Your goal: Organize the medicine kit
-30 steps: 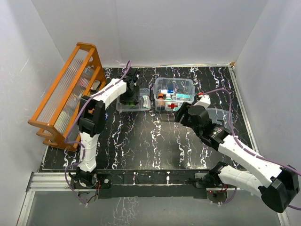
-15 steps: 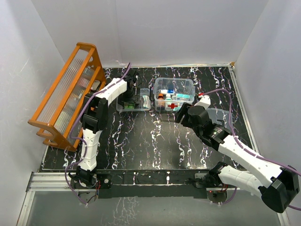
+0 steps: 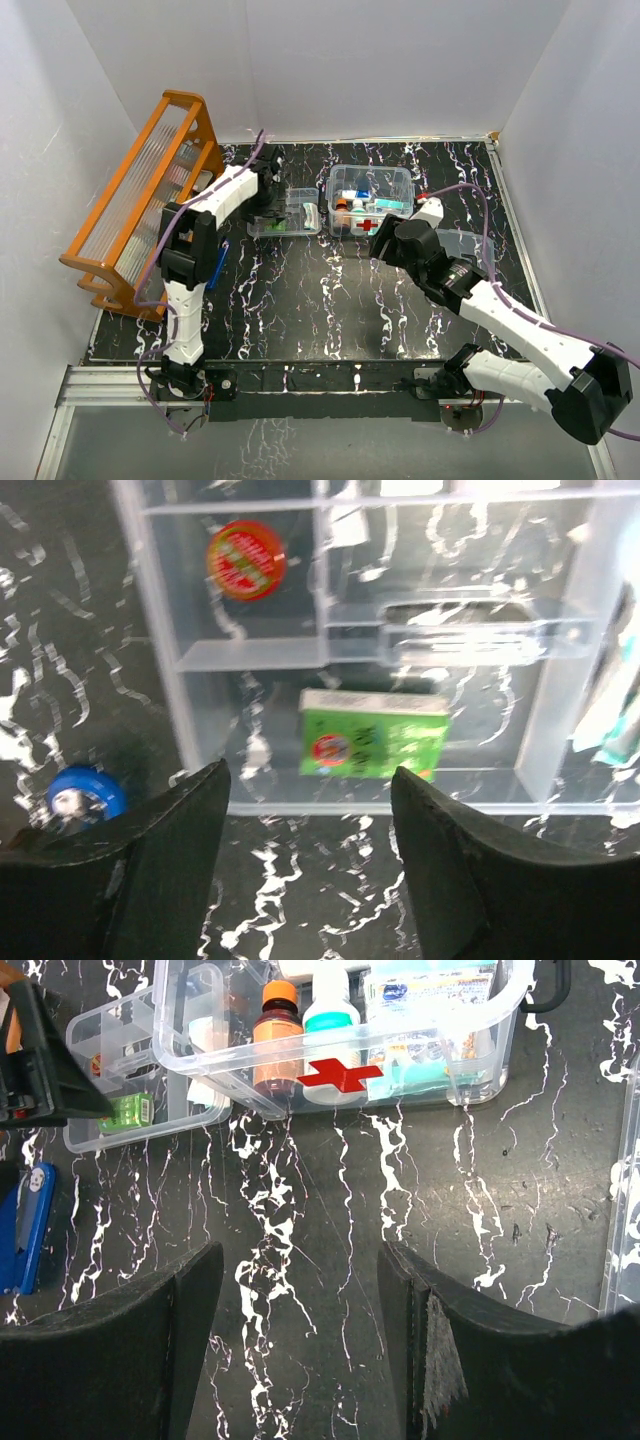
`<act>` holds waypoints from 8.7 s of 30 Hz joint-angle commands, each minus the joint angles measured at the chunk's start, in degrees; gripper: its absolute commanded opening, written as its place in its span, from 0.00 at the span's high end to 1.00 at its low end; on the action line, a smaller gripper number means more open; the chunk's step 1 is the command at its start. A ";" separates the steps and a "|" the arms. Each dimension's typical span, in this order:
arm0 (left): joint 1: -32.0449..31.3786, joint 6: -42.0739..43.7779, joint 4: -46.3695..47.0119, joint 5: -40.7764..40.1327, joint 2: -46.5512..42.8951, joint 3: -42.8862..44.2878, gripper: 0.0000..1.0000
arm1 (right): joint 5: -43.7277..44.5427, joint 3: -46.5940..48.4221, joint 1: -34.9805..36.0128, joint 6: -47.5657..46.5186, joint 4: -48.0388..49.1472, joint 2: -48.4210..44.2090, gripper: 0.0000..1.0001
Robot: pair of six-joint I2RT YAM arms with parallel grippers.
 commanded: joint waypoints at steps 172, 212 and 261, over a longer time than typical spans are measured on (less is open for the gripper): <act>-7.32 -7.15 22.77 21.31 -5.78 -3.02 0.64 | -6.95 12.81 8.61 -31.29 -15.99 2.51 1.00; -0.23 7.73 7.96 25.34 -43.57 -35.33 0.69 | -20.69 22.94 8.50 -47.72 -6.55 15.89 1.00; 2.25 -7.96 9.30 3.97 -52.70 -33.34 0.51 | -46.13 36.99 3.67 -66.88 -3.50 41.55 1.00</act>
